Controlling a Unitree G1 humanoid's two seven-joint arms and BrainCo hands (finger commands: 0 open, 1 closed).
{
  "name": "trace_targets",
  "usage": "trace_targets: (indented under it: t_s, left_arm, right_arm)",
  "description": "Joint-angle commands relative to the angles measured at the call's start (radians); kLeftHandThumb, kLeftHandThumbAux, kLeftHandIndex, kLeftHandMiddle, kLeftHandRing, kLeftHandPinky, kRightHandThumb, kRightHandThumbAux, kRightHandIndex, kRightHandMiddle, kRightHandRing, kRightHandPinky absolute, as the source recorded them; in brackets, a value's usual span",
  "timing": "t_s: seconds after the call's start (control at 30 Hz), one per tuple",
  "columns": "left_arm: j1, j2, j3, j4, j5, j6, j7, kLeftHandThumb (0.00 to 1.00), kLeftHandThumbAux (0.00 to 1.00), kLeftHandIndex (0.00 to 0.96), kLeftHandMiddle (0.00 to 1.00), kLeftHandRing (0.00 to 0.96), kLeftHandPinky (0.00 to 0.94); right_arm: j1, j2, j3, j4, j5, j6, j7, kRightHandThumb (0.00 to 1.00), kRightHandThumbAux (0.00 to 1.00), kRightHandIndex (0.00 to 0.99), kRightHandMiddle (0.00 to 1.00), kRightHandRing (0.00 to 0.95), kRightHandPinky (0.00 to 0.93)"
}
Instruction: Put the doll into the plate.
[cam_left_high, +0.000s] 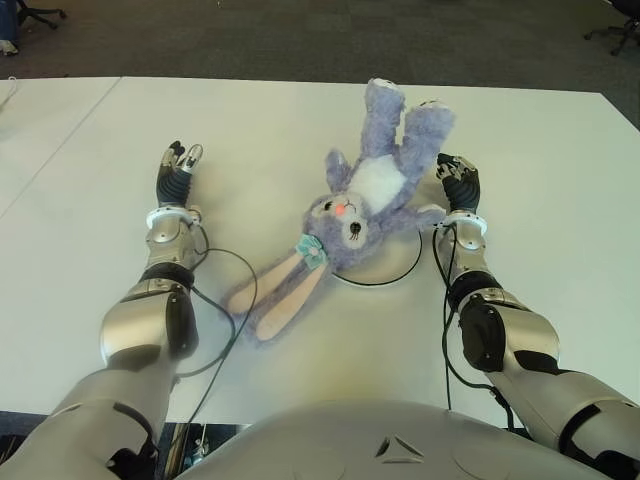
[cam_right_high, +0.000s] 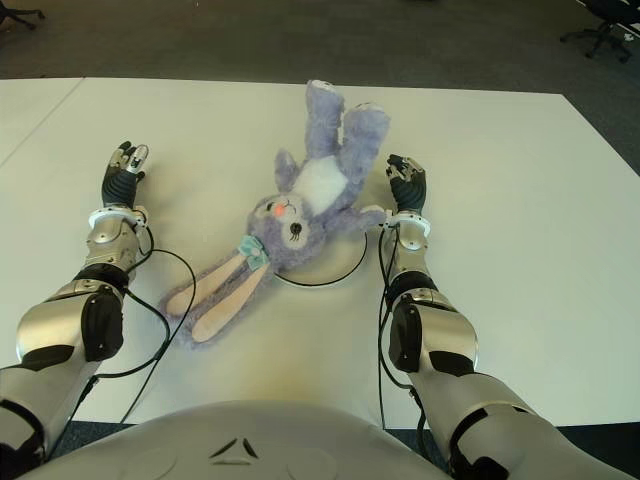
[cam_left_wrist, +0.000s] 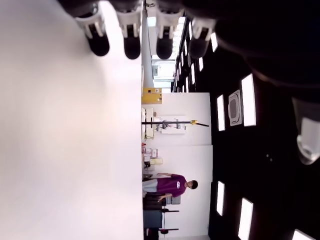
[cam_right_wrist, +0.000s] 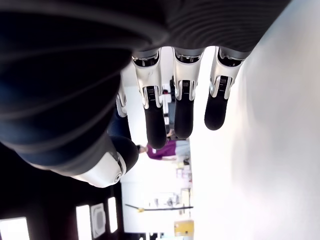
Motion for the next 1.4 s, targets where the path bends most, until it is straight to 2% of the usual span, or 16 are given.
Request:
trace_targets:
  t_s: [0.03, 0.27, 0.4, 0.57, 0.83, 1.13, 1.4]
  left_arm:
    - [0.046, -0.145, -0.034, 0.058, 0.027, 0.069, -0.029, 0.000, 0.472, 0.000, 0.000, 0.000, 0.000]
    - [0.103, -0.244, -0.038, 0.059, 0.039, 0.005, 0.039, 0.000, 0.467, 0.000, 0.000, 0.000, 0.000]
    - [0.201, -0.308, -0.105, 0.052, 0.113, -0.107, 0.121, 0.000, 0.433, 0.000, 0.000, 0.000, 0.000]
    - [0.263, -0.335, -0.153, 0.054, 0.164, -0.144, 0.159, 0.000, 0.382, 0.000, 0.000, 0.000, 0.000]
    - [0.319, -0.346, -0.159, 0.067, 0.159, -0.125, 0.112, 0.000, 0.366, 0.000, 0.000, 0.000, 0.000]
    - [0.278, -0.330, -0.139, 0.064, 0.123, -0.083, 0.047, 0.000, 0.399, 0.000, 0.000, 0.000, 0.000]
    - [0.300, -0.329, -0.144, 0.064, 0.125, -0.097, 0.026, 0.000, 0.393, 0.000, 0.000, 0.000, 0.000]
  right_arm:
    - [0.210, 0.087, -0.011, 0.144, 0.012, 0.122, -0.005, 0.693, 0.729, 0.420, 0.265, 0.200, 0.198]
    - [0.213, 0.089, -0.016, 0.143, 0.017, 0.116, -0.004, 0.692, 0.729, 0.418, 0.259, 0.199, 0.201]
    - [0.216, 0.092, -0.034, 0.143, 0.038, 0.118, 0.016, 0.694, 0.729, 0.418, 0.258, 0.206, 0.215]
    - [0.224, 0.092, -0.041, 0.142, 0.045, 0.108, 0.028, 0.693, 0.729, 0.418, 0.263, 0.218, 0.227]
    - [0.231, 0.086, -0.037, 0.141, 0.038, 0.106, 0.030, 0.692, 0.730, 0.417, 0.268, 0.220, 0.227]
    - [0.235, 0.077, -0.013, 0.142, 0.012, 0.108, 0.018, 0.689, 0.730, 0.418, 0.277, 0.218, 0.224]
    - [0.237, 0.074, -0.011, 0.142, 0.011, 0.107, 0.017, 0.687, 0.730, 0.418, 0.278, 0.219, 0.218]
